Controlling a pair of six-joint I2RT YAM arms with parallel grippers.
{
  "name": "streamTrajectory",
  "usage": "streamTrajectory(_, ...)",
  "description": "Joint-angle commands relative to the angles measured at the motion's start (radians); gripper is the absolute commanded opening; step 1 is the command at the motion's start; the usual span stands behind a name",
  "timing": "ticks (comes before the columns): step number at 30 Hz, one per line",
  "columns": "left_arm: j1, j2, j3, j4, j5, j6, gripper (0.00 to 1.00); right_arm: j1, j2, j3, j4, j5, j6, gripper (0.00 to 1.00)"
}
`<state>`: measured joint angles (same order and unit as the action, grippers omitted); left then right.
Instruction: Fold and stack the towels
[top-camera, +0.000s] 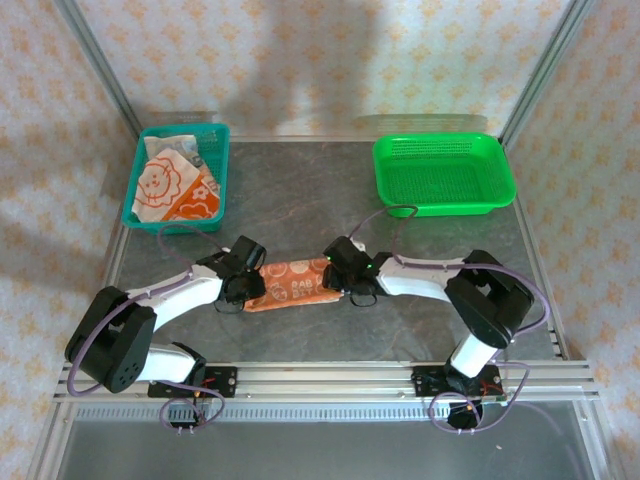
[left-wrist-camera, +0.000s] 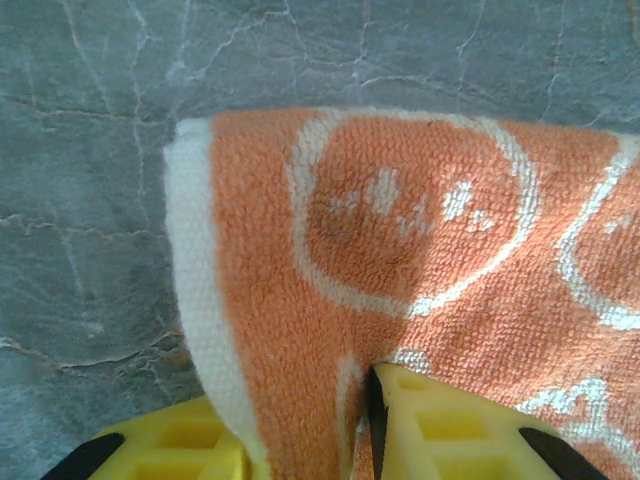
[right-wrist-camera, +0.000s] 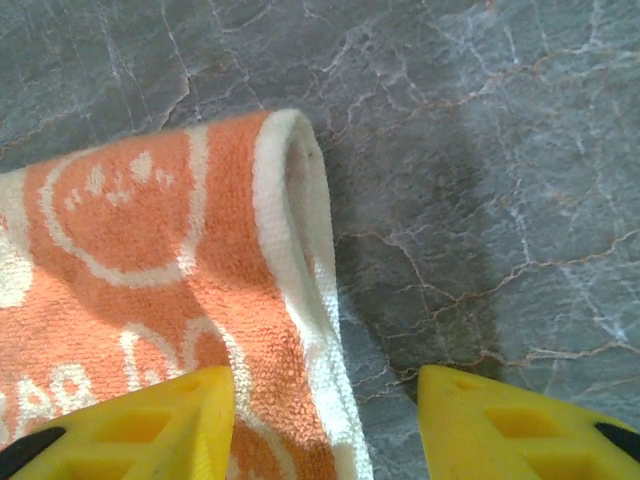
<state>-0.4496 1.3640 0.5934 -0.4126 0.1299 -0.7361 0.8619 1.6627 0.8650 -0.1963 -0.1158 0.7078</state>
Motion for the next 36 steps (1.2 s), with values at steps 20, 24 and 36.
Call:
streamTrajectory(20,-0.024,0.086,-0.055,0.137,0.155,-0.019,0.3,0.137,0.106,0.141,-0.058,0.042,0.051,0.48)
streamTrajectory(24,-0.024,0.092,-0.059,0.145,0.159,-0.02,0.3,0.138,0.129,0.141,-0.059,0.023,0.061,0.48)
streamTrajectory(36,-0.024,0.073,-0.054,0.129,0.155,-0.018,0.3,0.14,0.142,0.098,-0.075,0.072,0.081,0.13)
